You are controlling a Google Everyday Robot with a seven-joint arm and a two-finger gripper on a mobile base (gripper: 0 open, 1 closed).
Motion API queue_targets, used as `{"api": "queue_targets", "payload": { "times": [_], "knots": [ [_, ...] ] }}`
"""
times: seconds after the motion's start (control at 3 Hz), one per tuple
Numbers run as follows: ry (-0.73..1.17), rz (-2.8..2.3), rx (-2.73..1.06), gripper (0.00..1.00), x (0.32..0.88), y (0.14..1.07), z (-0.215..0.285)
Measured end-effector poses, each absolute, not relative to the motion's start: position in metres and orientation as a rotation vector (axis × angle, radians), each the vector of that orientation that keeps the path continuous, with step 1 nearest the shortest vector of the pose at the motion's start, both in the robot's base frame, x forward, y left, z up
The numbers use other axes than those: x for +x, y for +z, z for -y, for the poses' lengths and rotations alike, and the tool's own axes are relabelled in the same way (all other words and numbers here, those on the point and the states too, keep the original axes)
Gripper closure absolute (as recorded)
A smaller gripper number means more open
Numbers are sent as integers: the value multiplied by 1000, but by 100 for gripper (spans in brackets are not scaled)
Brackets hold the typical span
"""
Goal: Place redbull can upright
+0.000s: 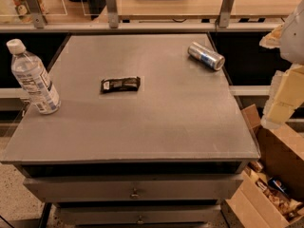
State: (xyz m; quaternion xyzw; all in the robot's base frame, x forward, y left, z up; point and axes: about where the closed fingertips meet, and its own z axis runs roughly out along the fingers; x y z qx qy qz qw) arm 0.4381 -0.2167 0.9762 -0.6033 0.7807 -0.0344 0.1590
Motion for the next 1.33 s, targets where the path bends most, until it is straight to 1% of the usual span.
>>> {"api": "queue_targets", "payload": {
  "times": [0.33, 0.67, 1.33],
  "knots": [
    [-99, -2232, -1725, 0, 438, 976, 217],
    [-92, -2220, -1736, 0, 464, 971, 207],
    [-133, -2246, -1654, 0, 559, 956, 199]
  ]
}}
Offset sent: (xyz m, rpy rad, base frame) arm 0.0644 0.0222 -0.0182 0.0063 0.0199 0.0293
